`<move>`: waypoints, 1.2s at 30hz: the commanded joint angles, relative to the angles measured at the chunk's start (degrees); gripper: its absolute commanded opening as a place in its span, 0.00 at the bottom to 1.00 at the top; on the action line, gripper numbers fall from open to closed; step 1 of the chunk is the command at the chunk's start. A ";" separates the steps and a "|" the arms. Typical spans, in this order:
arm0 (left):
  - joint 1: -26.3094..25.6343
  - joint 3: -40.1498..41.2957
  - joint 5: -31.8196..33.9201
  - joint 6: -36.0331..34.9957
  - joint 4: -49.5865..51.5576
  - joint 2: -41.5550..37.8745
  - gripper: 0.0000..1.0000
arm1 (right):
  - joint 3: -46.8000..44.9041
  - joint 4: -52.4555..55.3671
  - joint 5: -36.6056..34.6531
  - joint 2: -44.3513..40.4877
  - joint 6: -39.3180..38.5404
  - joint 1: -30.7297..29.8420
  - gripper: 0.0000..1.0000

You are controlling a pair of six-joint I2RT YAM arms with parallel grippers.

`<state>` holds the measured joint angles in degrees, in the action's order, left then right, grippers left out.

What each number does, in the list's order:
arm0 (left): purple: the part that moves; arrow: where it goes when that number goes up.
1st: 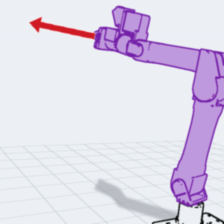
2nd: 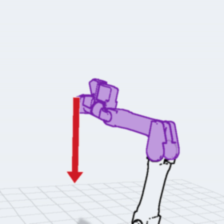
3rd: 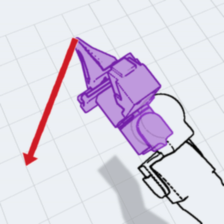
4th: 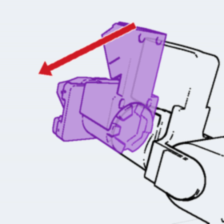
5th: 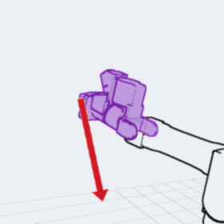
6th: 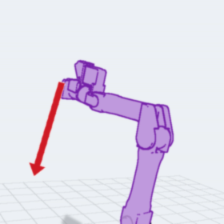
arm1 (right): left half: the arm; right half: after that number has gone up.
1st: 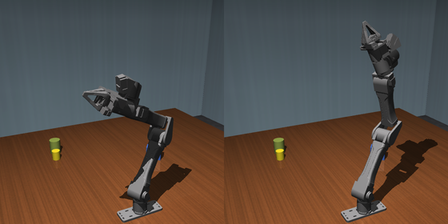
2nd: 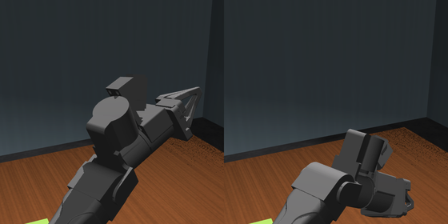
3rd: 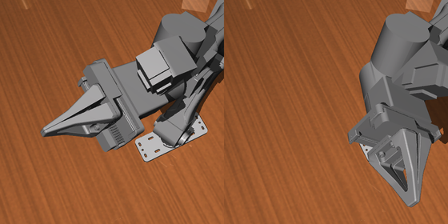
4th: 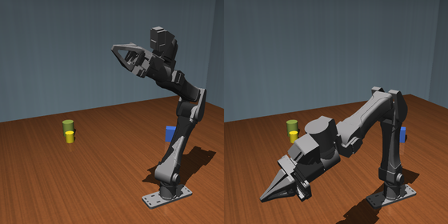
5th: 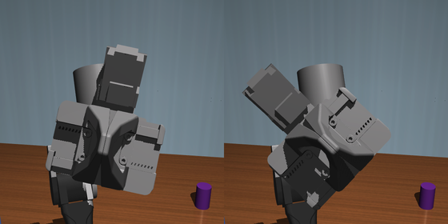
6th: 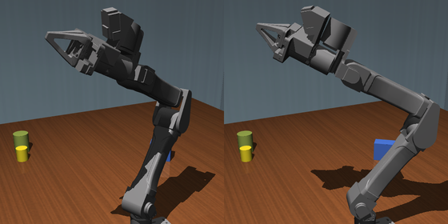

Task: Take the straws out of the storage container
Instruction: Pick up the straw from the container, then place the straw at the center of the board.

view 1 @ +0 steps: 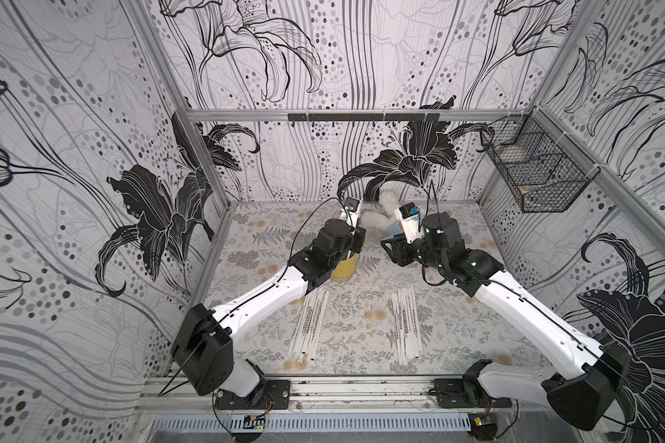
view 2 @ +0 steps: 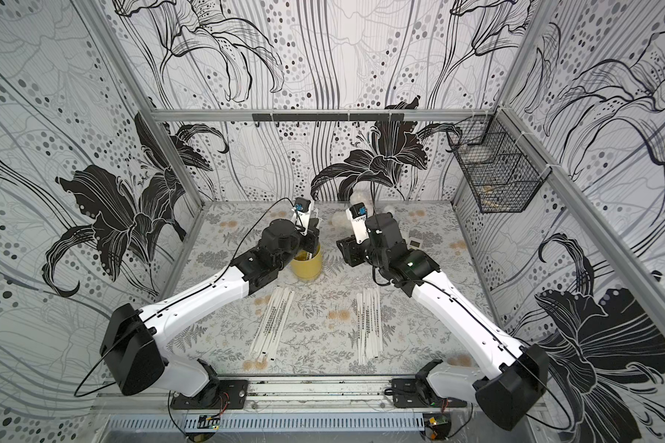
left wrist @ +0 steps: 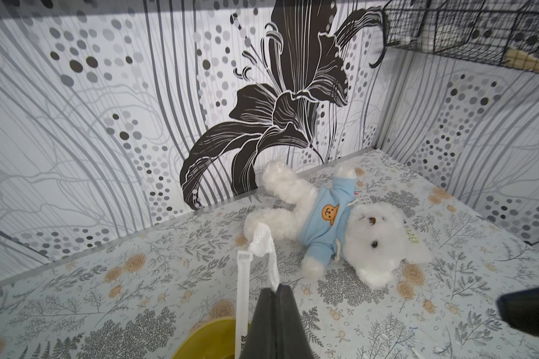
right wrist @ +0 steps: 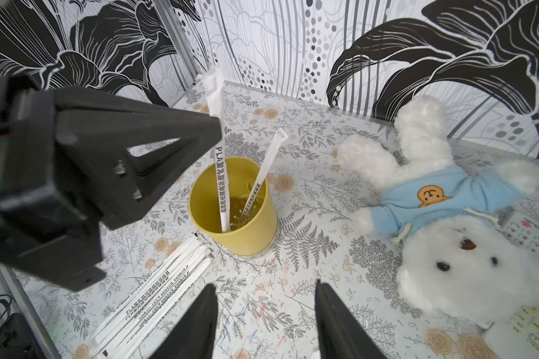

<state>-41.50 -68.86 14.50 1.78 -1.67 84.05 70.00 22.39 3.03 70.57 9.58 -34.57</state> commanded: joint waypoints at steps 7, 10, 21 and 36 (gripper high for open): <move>-5.52 -3.62 0.27 2.76 5.65 -8.21 0.00 | -1.46 -0.10 -0.48 -5.21 2.29 0.28 0.56; -7.28 -3.79 0.35 3.67 7.11 -10.72 0.00 | -2.76 -0.08 -0.48 -7.46 3.11 0.29 0.56; -10.16 2.06 -7.02 13.34 6.91 -14.35 0.00 | -7.14 4.73 -0.73 -15.51 7.34 0.28 0.55; -11.83 4.64 -34.21 36.91 -5.79 7.03 0.00 | -18.73 14.66 -2.85 -20.67 12.66 0.35 0.56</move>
<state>-52.90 -62.70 -12.29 32.40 -1.56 87.99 52.69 35.53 1.58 52.31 20.16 -34.57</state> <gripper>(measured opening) 0.058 0.559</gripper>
